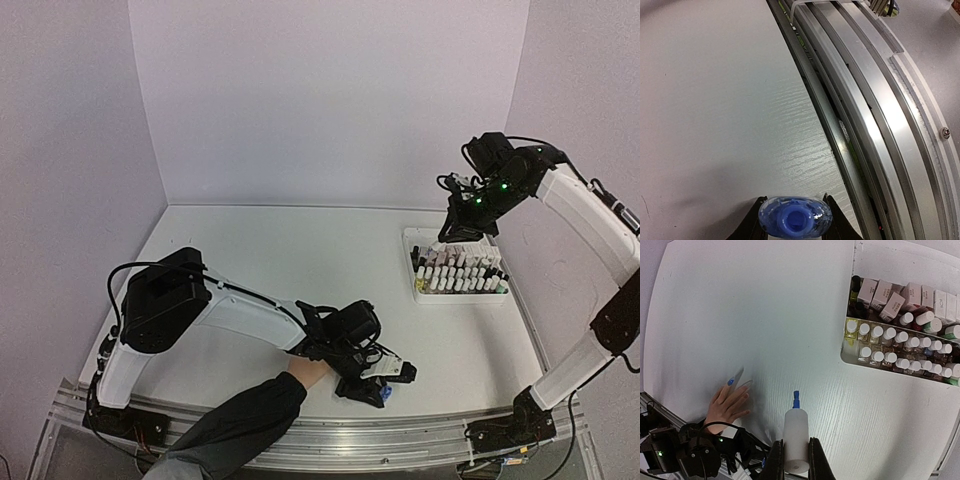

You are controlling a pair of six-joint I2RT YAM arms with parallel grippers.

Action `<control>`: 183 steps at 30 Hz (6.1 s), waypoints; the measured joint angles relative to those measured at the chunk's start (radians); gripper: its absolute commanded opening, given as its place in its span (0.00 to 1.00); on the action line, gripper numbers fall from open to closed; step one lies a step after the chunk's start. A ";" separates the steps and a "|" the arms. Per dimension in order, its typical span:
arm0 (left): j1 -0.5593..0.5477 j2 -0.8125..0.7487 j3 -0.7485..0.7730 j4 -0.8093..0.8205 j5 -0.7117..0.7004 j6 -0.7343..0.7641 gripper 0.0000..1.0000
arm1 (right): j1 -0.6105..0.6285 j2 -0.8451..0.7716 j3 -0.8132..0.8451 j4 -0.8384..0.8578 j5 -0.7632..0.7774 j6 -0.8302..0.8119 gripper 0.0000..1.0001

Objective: Paint the nails
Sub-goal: Put down the nail polish bottle at the corner of the board, then pick up the nail polish bottle from the corner of the board, then close the cap of the nail polish bottle.

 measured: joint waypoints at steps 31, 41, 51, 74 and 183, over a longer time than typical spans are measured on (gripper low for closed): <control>0.031 0.001 -0.013 -0.024 0.092 0.268 0.43 | 0.000 0.000 0.026 0.001 -0.042 -0.032 0.00; 0.038 0.002 0.048 -0.072 0.134 0.312 0.29 | 0.000 -0.002 0.026 0.000 -0.045 -0.046 0.00; 0.038 0.007 0.054 -0.071 0.145 0.304 0.27 | 0.000 -0.005 0.026 0.000 -0.045 -0.055 0.00; 0.060 0.008 -0.128 0.337 0.204 -0.007 0.37 | 0.000 -0.016 0.026 0.000 -0.044 -0.062 0.00; 0.178 -0.116 0.109 0.077 -0.084 -0.099 0.00 | 0.018 -0.057 -0.097 -0.207 -0.337 0.003 0.00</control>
